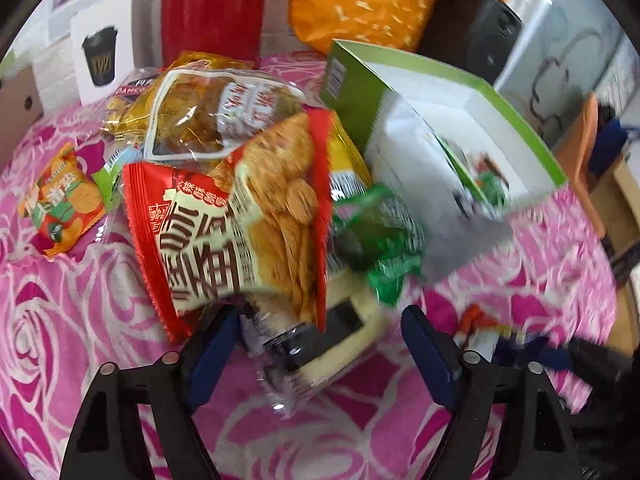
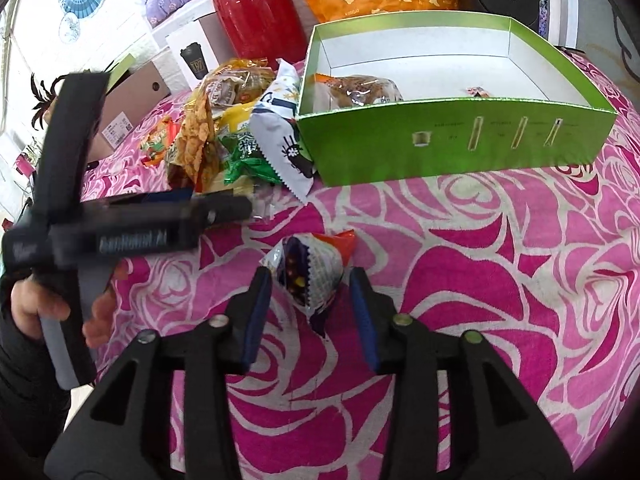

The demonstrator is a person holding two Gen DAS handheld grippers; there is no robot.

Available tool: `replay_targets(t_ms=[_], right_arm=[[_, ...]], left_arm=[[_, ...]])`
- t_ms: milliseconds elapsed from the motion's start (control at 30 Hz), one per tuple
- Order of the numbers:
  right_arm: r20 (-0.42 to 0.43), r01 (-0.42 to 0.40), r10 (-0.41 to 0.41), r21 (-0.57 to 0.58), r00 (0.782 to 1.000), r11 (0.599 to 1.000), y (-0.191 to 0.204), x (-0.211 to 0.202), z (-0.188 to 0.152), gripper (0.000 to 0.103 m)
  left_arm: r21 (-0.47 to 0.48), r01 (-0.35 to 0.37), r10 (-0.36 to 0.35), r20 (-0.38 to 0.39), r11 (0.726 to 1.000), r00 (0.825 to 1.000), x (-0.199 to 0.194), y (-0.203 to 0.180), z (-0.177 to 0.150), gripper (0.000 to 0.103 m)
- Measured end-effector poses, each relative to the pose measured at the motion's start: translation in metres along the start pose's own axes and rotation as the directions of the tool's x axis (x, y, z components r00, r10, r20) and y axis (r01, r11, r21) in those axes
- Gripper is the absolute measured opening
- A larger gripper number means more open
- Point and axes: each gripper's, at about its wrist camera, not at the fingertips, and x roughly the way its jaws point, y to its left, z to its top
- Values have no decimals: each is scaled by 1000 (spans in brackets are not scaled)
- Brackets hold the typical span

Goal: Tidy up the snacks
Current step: 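Carry the wrapped biscuit with left tool while right tool carries a small snack into box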

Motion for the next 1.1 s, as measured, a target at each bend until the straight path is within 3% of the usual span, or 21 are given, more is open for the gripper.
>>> replay_targets(t_ms=[167,367,567,667,800,900,1033,1100], right_arm=[[-9,1,-1,4,1000,1000,2,6,4,45],[2,10,-10,4,1000,1000,1,1,4,47],[0,10,-10,15,1000,1000,-3,1,3,47],[-1,9,-9,7,1000,1000,-3,0,2,47],[1,10,-10,6,1000,1000,-6,-2,2,47],[4,11,-11,13,1000,1000,-10,-3,2,49],[3,8,-8,2,1000,1000,-7,-3,1,50],[9,3,-3,-9,1000,1000,-4,-4,2,50]], left_arm=[[2,2,-2,17,1000,1000,-4,-7,-11,84],[-15,7,-7,36,1000,999,1,2,6,84],[-59,80,-75,71,995,995,0,9,15,84],[-6,102,-101,64,995,993,6,4,15,83],[132,202,-199,-33,971,979,6,-21,0,82],[206,150,-148,-28,967,989,1,-33,-11,78],[111,135,-134,-15,985,991,5,-21,-1,78],[108,126,-124,-19,986,992,7,-19,1,78]])
